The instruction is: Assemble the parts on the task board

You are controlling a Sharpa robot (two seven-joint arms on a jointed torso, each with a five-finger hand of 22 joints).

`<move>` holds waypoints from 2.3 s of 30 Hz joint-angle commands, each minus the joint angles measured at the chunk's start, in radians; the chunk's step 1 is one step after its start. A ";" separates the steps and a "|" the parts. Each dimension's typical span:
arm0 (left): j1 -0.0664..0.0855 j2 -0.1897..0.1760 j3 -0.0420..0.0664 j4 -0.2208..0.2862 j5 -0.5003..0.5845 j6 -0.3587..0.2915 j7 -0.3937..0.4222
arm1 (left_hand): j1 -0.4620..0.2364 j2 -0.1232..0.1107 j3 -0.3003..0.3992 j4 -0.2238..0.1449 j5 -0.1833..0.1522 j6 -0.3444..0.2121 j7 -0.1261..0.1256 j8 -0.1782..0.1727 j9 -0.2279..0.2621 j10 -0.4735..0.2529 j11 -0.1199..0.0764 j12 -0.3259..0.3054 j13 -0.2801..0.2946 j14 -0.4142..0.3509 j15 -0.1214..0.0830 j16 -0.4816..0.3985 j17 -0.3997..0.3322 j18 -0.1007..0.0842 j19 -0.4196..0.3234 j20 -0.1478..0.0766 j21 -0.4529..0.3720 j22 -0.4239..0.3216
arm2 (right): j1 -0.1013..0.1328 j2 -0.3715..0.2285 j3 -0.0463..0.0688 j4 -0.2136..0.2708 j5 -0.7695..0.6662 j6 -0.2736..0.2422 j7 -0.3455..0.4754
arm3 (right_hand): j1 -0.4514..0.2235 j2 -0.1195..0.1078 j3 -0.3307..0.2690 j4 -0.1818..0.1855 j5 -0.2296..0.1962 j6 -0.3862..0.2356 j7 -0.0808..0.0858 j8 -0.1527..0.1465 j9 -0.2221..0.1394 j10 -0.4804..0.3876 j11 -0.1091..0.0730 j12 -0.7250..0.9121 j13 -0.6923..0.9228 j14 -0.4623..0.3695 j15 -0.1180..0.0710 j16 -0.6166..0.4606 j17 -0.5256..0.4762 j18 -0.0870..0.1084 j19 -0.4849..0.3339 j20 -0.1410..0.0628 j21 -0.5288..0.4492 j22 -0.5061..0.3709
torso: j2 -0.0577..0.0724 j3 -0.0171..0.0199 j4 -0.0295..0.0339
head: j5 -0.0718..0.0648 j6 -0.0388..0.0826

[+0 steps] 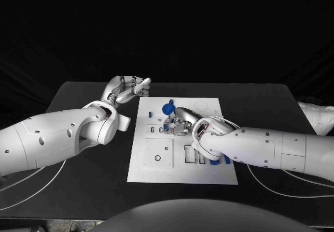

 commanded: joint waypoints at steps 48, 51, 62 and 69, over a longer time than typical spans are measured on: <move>0.011 -0.029 0.001 0.016 -0.041 0.065 -0.080 | 0.029 0.014 -0.050 0.001 0.014 -0.172 -0.013 -0.104 -0.021 0.003 0.010 -0.011 0.007 -0.001 0.002 0.007 0.030 0.014 -0.005 0.001 0.007 -0.004 | 0.128 -0.123 0.002 0.129 0.427 -0.140 0.225 | -0.138 0.003 -0.116 0.237 -0.062 -0.195 0.060 0.033 -0.014 0.103 0.061 0.003 0.264 0.104 0.076 0.004 0.263 -0.014 0.105 0.076 0.004 0.263 | -0.002 0.0017 -0.0027 | 0.018 0.000; 0.021 -0.039 0.001 0.021 -0.079 0.084 -0.135 | 0.042 0.018 -0.062 0.000 0.021 -0.222 -0.029 -0.095 -0.020 0.081 -0.015 0.027 0.028 0.070 -0.025 0.046 0.057 0.013 0.051 -0.023 0.045 0.012 | 0.173 -0.165 0.001 0.164 0.535 -0.090 0.228 | -0.209 0.065 -0.128 0.237 0.009 -0.198 0.068 0.035 -0.013 0.103 0.070 0.003 0.264 0.104 0.083 0.004 0.263 -0.014 0.105 0.084 0.004 0.263 | -0.002 0.0011 -0.0001 | 0.020 0.000; 0.138 -0.039 -0.002 0.042 -0.449 0.296 -0.543 | -0.023 -0.167 0.011 0.008 0.063 -0.247 -0.070 0.028 -0.005 0.477 -0.117 0.415 0.371 0.413 -0.148 0.546 0.540 -0.014 0.298 -0.148 0.457 0.340 | 0.249 -0.346 -0.007 0.280 0.707 0.066 0.160 | -0.299 0.152 -0.169 0.242 0.088 -0.233 0.077 0.032 -0.016 0.103 0.079 0.003 0.264 0.104 0.094 0.004 0.263 -0.014 0.105 0.096 0.004 0.263 | -0.013 0.0045 -0.0083 | 0.039 0.000; 0.175 -0.002 -0.003 0.046 -0.614 0.428 -0.710 | -0.053 -0.201 -0.021 0.018 0.074 -0.115 -0.064 0.057 0.007 0.582 -0.095 1.340 1.498 0.661 -0.129 1.199 1.405 -0.140 0.578 -0.164 1.153 1.240 | 0.250 -0.383 -0.014 0.284 0.717 0.104 0.132 | -0.309 0.162 -0.181 0.242 0.076 -0.234 0.077 0.036 -0.015 0.103 0.079 0.003 0.264 0.104 0.095 0.004 0.263 -0.014 0.105 0.098 0.004 0.263 | -0.024 0.0137 -0.0169 | 0.047 0.000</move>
